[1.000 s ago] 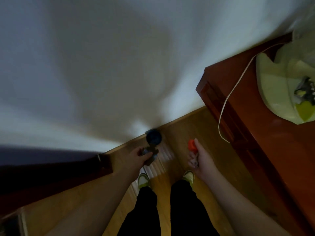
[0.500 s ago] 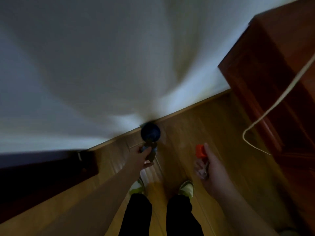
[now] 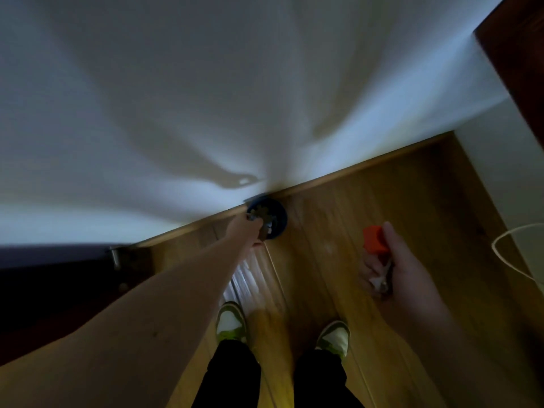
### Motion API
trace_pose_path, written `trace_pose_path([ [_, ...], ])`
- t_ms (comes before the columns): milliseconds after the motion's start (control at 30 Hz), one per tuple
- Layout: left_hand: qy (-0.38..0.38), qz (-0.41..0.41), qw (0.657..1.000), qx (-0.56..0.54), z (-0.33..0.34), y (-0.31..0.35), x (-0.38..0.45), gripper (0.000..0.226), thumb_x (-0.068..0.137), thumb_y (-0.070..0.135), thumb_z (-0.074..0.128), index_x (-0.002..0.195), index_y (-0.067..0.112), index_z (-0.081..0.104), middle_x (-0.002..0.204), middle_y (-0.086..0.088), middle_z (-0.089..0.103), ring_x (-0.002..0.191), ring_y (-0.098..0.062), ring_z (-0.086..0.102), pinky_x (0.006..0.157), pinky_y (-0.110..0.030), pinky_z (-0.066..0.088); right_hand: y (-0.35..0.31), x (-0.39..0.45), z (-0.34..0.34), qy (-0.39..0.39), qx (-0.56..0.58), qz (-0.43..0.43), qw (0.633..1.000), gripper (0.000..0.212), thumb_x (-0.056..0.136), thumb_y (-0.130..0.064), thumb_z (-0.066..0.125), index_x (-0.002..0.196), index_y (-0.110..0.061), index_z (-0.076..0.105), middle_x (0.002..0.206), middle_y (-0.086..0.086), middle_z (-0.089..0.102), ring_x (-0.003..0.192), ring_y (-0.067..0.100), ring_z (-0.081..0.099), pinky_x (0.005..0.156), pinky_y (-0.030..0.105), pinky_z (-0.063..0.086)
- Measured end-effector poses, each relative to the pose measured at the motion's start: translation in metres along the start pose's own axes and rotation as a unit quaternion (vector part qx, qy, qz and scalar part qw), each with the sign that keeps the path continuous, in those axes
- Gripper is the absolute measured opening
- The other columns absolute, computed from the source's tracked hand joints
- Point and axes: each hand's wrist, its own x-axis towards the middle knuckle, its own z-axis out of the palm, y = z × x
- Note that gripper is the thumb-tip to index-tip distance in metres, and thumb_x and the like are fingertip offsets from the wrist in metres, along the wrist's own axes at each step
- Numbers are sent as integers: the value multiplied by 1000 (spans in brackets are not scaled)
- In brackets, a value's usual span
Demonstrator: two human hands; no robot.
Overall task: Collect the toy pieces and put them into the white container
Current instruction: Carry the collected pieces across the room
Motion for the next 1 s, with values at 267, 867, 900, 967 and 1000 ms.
trace_pose_path([
  [267,12,27,998,52,13,10,33,39,93,20,55,119,-9,58,94,-17,63,101,-37,67,79,-42,59,-2,14,-17,13,19,-14,1000,39,90,-49,51,72,-15,49,51,-3,38,44,9,37,37,18,37],
  [867,-31,127,956,262,-27,28,-59,24,100,21,41,89,8,58,75,-5,62,74,-24,66,53,-18,48,-13,-45,18,-17,41,-1,999,33,85,-49,55,83,-17,49,50,-3,37,43,10,32,37,19,24],
  [900,-15,143,933,331,-30,35,-73,21,99,20,43,104,6,56,89,-10,66,88,-29,66,66,-24,50,-19,-55,23,-21,43,-1,999,33,83,-49,55,86,-17,49,50,-3,37,43,10,32,38,19,22],
  [967,9,184,886,425,-37,48,-100,36,98,17,44,131,3,42,112,-15,63,102,-31,62,82,-33,47,-32,-77,32,-20,52,-1,998,33,84,-47,55,93,-16,52,50,-3,37,44,10,33,38,20,20],
  [1000,5,196,887,418,-38,52,-117,40,98,17,43,136,2,37,116,-15,61,104,-30,60,83,-34,45,-39,-89,35,-18,59,-3,998,33,85,-46,54,96,-15,53,51,-3,38,45,10,33,38,20,20],
])
